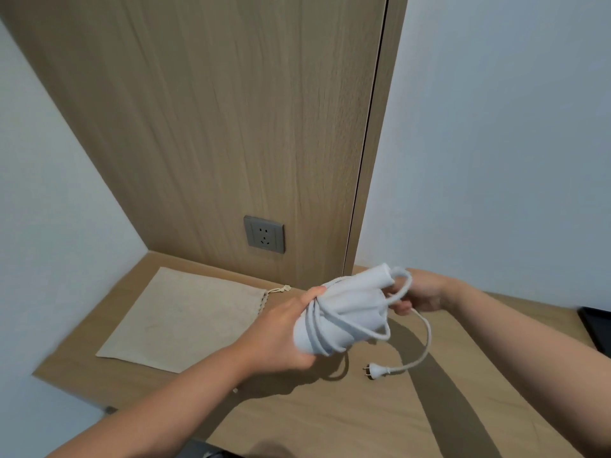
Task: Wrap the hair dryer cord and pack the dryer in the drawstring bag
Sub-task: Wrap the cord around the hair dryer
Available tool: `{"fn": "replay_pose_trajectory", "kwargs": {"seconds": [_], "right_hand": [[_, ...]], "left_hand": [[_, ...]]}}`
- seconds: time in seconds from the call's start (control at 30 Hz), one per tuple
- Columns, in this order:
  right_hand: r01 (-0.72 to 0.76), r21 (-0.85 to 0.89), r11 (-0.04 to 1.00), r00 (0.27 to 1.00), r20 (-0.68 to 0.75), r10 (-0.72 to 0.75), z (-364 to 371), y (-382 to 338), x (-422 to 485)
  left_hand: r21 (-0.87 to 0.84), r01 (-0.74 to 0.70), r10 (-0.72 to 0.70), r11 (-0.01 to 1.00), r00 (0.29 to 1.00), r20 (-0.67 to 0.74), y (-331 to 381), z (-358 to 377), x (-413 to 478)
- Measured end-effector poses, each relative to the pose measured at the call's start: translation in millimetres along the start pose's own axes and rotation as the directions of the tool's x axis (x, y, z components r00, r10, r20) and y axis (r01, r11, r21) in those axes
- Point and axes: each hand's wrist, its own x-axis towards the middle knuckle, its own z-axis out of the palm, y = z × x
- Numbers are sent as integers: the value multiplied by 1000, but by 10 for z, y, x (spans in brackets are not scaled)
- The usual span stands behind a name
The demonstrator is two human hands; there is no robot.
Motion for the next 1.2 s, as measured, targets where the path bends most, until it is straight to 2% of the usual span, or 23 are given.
{"fn": "replay_pose_trajectory", "kwargs": {"seconds": [0.07, 0.13, 0.2, 0.27, 0.37, 0.47, 0.53, 0.7, 0.77, 0.83, 1.03, 1.2], "right_hand": [[-6, 83, 997, 1000, -27, 8, 106, 207, -30], [-19, 45, 999, 992, -128, 24, 241, 320, -87], [-40, -121, 992, 962, -272, 5, 366, 348, -119], [-95, -324, 941, 934, -357, -29, 514, 300, -142], [-153, -547, 823, 932, -357, -65, 707, 225, -166], [-186, -696, 694, 941, -328, -77, 821, 179, -192], [-199, -759, 620, 951, -303, -66, 889, 160, -201], [-193, -838, 511, 962, -264, -69, 1010, 107, -226], [-199, -871, 449, 961, -262, -82, 1039, 82, -236], [-206, -878, 432, 962, -263, -77, 1038, 29, -254], [-140, -851, 507, 976, -204, -74, 952, -304, -432], [-78, -872, 484, 980, -157, -125, 797, -459, -421]], "left_hand": [[-120, 104, -105, 987, 994, -3, 1, 5, -5], [-164, 172, -172, 971, 985, 11, -22, 2, 9], [-186, 229, -230, 956, 973, 18, -40, 13, 37], [-189, 272, -273, 943, 962, 23, -18, 44, 67], [-137, 310, -306, 941, 951, 52, 42, 82, 114], [20, 308, -308, 951, 947, 96, 102, 115, 150], [80, 302, -310, 950, 944, 110, 162, 145, 161], [122, 314, -324, 942, 943, 74, 232, 210, 197], [188, 290, -305, 939, 951, 56, 239, 227, 199], [270, 249, -271, 930, 962, 43, 244, 230, 194], [514, 139, -157, 846, 988, -10, 103, 181, 175], [648, -98, 86, 756, 995, 49, -21, 118, 221]]}}
